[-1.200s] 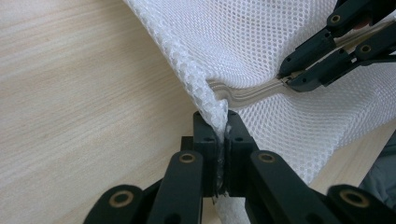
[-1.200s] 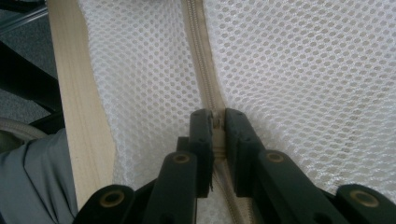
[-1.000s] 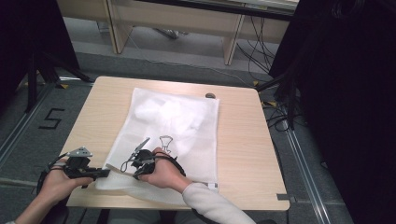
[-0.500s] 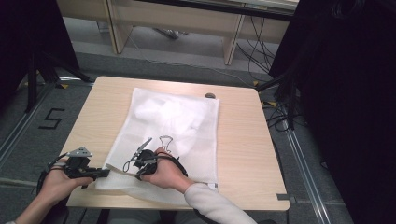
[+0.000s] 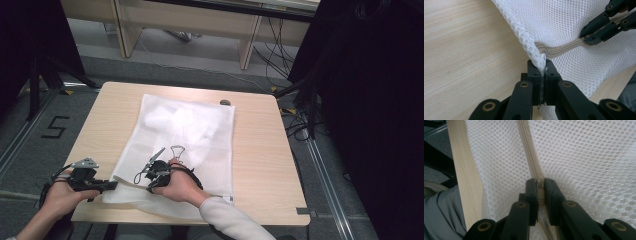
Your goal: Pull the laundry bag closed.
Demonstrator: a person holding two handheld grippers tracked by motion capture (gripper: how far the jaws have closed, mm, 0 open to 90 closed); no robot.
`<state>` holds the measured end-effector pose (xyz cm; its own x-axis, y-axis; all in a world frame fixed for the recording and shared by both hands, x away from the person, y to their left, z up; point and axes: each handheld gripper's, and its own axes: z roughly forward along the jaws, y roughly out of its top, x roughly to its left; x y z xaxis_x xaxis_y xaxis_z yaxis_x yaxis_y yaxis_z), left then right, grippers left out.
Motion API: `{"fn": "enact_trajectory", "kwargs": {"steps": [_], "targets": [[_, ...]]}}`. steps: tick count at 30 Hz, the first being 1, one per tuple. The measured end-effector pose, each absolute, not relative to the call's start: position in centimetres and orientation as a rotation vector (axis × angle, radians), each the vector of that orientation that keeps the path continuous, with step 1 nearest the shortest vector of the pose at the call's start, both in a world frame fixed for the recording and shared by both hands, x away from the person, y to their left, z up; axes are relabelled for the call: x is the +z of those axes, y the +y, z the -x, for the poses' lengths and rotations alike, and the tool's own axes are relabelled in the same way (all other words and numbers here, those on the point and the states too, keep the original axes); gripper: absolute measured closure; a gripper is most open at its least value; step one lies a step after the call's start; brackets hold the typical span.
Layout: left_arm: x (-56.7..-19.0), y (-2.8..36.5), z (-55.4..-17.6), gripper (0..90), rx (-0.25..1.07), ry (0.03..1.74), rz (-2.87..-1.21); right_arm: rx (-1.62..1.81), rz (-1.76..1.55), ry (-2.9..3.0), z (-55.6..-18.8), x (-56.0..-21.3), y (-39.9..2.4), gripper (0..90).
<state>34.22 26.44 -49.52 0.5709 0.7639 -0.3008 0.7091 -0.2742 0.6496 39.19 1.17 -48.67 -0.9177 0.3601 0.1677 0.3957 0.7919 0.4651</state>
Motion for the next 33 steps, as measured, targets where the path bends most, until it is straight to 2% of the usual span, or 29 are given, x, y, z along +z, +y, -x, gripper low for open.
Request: {"fn": "enact_trajectory", "kwargs": {"steps": [33], "targets": [[-49.5, 26.4, -34.2, 85.6, 0.098, 1.187, -2.033, -0.755, 0.626, -2.915, -39.4, -48.6, 0.1, 82.7]]}}
